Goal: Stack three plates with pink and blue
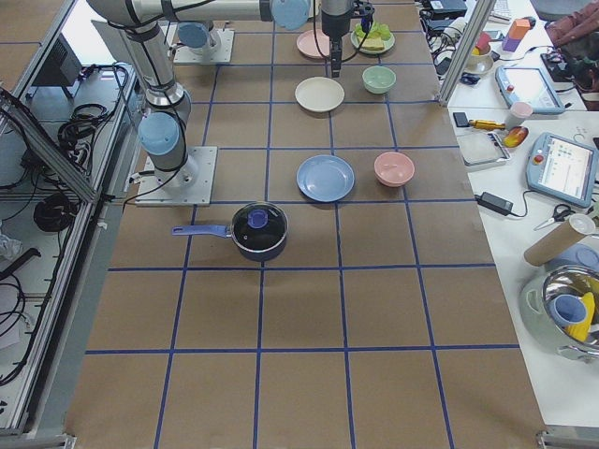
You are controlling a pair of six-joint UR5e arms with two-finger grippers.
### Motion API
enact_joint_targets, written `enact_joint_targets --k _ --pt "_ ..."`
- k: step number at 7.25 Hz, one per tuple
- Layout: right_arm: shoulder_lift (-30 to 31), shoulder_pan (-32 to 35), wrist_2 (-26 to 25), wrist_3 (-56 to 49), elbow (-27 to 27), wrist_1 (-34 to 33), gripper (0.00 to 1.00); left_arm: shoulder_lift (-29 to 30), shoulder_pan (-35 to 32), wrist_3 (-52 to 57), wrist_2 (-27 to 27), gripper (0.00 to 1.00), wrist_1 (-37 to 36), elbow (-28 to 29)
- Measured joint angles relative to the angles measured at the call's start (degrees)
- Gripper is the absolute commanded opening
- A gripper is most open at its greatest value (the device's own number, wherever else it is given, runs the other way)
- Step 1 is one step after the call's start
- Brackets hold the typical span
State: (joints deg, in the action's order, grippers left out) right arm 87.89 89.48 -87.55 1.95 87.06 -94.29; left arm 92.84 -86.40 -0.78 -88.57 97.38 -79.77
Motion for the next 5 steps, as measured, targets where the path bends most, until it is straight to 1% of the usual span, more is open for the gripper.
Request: enact_joint_targets --k 3,5 --pt "0.0 -0.08 0.02 -0.07 -0.2 -0.01 1.0 0.58 0.1 0.3 0.13 1.0 0.14 -0.01" --pt "0.0 -0.07 0.07 -0.2 -0.32 0.0 1.0 2.77 0.22 0.49 0.06 0.95 0.23 -1.83"
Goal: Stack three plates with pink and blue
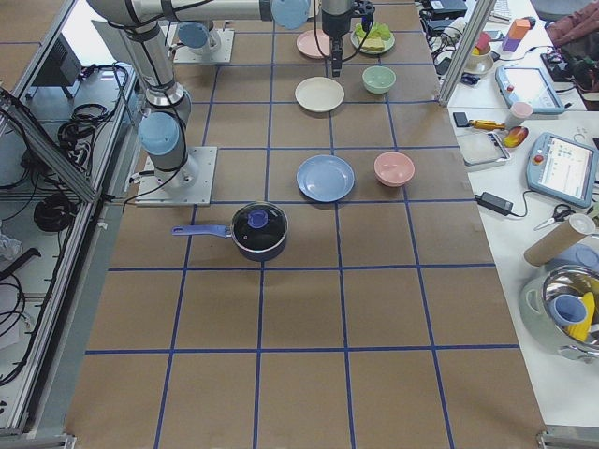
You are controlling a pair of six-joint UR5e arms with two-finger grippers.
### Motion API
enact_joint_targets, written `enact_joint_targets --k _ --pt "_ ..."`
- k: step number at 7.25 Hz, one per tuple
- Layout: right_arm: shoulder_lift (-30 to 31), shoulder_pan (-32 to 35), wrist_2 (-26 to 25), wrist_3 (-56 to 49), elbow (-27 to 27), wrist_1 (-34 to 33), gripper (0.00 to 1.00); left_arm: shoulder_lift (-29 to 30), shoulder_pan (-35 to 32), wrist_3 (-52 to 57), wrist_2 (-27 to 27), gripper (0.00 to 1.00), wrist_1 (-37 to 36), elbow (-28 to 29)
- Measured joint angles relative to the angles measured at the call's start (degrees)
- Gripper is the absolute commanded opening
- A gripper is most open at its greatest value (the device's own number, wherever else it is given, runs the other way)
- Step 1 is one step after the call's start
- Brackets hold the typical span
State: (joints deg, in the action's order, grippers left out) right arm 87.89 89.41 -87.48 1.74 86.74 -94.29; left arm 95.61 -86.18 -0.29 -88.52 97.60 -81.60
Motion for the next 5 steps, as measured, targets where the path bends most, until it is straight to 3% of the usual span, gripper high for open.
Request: enact_joint_targets --k 2,5 --pt "0.0 -0.14 -0.11 -0.09 0.06 0.04 1.0 1.61 -0.01 0.3 -0.03 1.0 -7.17 -8.2" --pt "0.0 -0.17 -0.12 -0.33 0.16 0.05 1.0 3.38 -0.45 2.27 -0.07 1.0 -30.25 -25.98"
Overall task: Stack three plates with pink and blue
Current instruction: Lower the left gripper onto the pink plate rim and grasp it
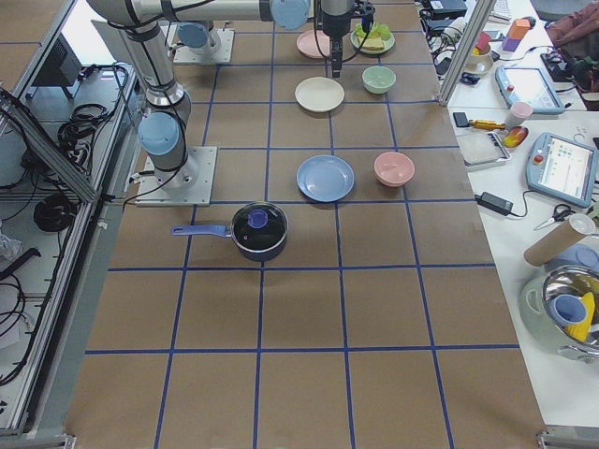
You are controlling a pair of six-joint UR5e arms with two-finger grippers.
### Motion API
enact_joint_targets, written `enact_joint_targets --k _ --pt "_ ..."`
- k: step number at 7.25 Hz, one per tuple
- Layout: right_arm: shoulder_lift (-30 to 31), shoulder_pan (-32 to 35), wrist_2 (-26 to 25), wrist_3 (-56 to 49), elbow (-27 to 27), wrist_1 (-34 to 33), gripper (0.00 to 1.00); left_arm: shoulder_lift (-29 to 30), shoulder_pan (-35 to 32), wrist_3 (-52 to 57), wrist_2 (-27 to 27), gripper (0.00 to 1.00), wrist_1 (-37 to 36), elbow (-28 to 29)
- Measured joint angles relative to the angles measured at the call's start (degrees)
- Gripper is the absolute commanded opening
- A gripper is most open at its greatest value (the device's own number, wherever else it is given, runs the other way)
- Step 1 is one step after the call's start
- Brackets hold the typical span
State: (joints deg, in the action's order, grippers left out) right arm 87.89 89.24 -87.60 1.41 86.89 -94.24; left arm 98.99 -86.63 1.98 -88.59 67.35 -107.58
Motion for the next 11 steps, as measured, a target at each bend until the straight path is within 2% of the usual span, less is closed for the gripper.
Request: enact_joint_targets --k 1,3,4,5,6,11 --pt "0.0 -0.02 -0.02 -0.03 0.06 0.04 1.0 1.31 -0.28 1.42 0.0 1.0 -7.15 -4.1" --pt "0.0 -0.01 0.03 -0.01 0.17 0.03 1.0 5.89 -0.54 5.29 -0.14 1.0 -18.34 -8.54" --pt "0.0 -0.01 0.05 0.05 0.19 0.01 1.0 7.94 -0.63 6.98 -0.34 0.8 -22.45 -10.02" --pt "0.0 -0.01 0.06 0.07 0.2 -0.03 1.0 9.29 -0.71 7.94 -0.46 0.06 -25.08 -11.05" --pt "0.0 -0.01 0.06 0.1 0.2 -0.04 1.0 9.94 -0.8 8.33 -0.6 0.0 -26.22 -11.42" --pt "0.0 -0.03 0.06 0.23 0.28 0.02 1.0 8.24 -3.24 6.4 -5.5 0.0 -27.32 -11.01"
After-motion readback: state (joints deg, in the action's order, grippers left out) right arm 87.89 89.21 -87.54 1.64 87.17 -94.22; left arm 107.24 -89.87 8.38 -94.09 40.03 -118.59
